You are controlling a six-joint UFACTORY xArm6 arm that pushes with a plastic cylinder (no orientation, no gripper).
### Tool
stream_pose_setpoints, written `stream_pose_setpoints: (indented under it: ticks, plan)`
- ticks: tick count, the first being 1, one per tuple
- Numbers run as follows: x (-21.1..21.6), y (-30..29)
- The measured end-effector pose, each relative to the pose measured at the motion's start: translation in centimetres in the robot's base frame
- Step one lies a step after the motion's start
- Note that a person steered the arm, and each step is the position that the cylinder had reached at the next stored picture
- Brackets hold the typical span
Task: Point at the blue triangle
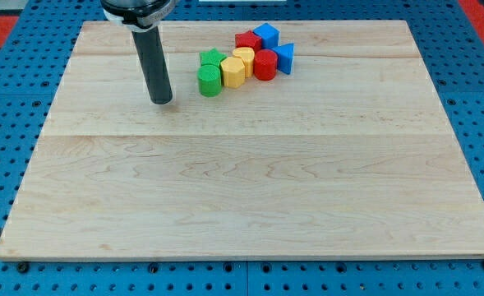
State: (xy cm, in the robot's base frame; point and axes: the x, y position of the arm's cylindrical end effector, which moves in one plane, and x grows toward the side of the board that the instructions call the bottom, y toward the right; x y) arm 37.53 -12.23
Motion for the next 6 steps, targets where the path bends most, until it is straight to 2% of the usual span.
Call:
stream_pose_setpoints:
  ticks: [4, 5, 6]
  plan:
    - [0.3, 0.9]
    - [0.9, 2.7]
    - [0.9, 6.9]
